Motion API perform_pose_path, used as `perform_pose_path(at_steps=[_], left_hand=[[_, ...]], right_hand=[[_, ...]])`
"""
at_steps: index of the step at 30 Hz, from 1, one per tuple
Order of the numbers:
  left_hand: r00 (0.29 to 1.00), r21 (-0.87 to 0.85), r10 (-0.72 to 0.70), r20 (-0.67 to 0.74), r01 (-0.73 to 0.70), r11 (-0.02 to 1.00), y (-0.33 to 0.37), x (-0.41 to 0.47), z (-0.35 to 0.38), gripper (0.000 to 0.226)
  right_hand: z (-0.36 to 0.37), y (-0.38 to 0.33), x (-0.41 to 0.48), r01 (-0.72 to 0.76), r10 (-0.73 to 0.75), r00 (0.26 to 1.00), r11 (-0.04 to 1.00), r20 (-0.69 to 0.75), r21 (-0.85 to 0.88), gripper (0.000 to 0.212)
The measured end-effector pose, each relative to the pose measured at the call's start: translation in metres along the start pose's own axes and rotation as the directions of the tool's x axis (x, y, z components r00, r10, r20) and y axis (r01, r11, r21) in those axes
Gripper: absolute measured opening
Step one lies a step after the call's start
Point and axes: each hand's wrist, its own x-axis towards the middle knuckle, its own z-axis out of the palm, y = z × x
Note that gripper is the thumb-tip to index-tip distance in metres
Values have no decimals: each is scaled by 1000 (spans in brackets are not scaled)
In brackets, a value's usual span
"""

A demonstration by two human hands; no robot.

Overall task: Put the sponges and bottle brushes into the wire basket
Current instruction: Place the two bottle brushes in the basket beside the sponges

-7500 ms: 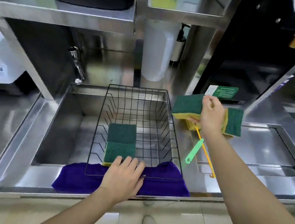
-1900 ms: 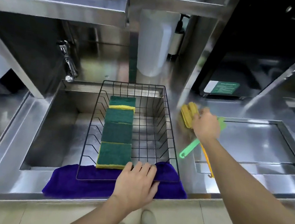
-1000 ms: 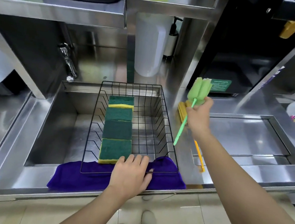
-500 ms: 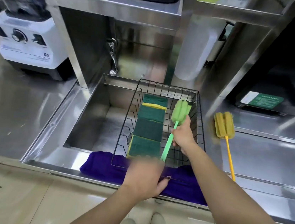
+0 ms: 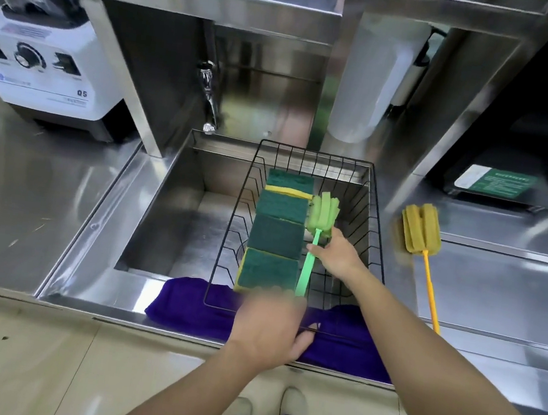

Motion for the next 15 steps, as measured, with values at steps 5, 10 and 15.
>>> perform_pose_path(at_steps=[5,10,15], left_hand=[[999,0,7,48,-7,1000,8,4,-2,38],[997,-40,66,48,-64,997,31,12,-3,39],[992,-52,113,48,-110,992,48,22,-1,39]], right_hand=[[-12,-5,-14,47,-47,999,999,-20,21,37],[-40,-12,-31,141,-125,980,985,-153,100,28],[-74,0,-50,122,-117,908,992,-401,-14,21]])
